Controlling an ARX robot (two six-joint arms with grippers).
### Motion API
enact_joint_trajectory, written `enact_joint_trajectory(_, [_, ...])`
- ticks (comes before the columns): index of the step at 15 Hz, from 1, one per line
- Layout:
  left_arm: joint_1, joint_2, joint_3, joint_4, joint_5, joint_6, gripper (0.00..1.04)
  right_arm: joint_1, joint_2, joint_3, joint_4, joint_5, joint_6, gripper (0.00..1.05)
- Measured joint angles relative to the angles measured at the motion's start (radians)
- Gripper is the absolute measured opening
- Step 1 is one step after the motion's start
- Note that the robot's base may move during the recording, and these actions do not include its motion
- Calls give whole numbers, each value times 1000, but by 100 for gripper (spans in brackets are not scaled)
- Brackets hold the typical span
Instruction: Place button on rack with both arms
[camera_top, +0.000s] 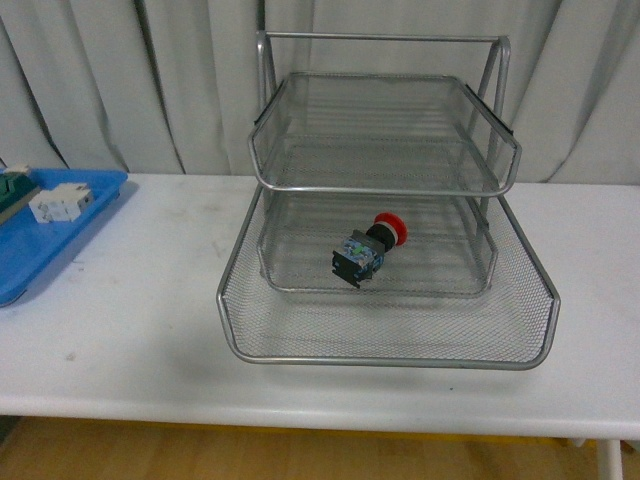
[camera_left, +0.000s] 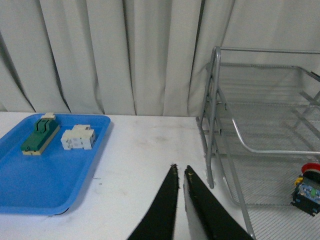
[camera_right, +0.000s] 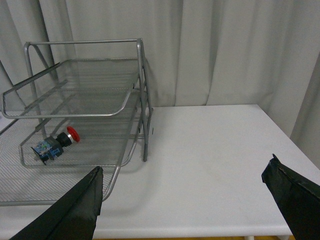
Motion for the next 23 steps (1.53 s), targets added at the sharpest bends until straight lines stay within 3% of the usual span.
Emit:
enact_joint_trajectory(1, [28,-42,-30,-6,25,3,2,0,0,0,0,0,0,98])
enact_joint_trajectory(9, [192,-388,-206,-169,187,3,2,0,0,0,0,0,0,98])
enact_joint_trajectory(10, [255,-432,-217,-202,264,4,2,0,0,0,0,0,0,98])
enact_joint_trajectory(11, [296,-472,-224,-230,269,3,2,0,0,0,0,0,0,98])
enact_joint_trajectory(12, [290,-486,-256,-187,285,4,2,0,0,0,0,0,0,98])
enact_joint_trajectory(23, [285,-781,-262,-486,286,4,2,0,0,0,0,0,0,98])
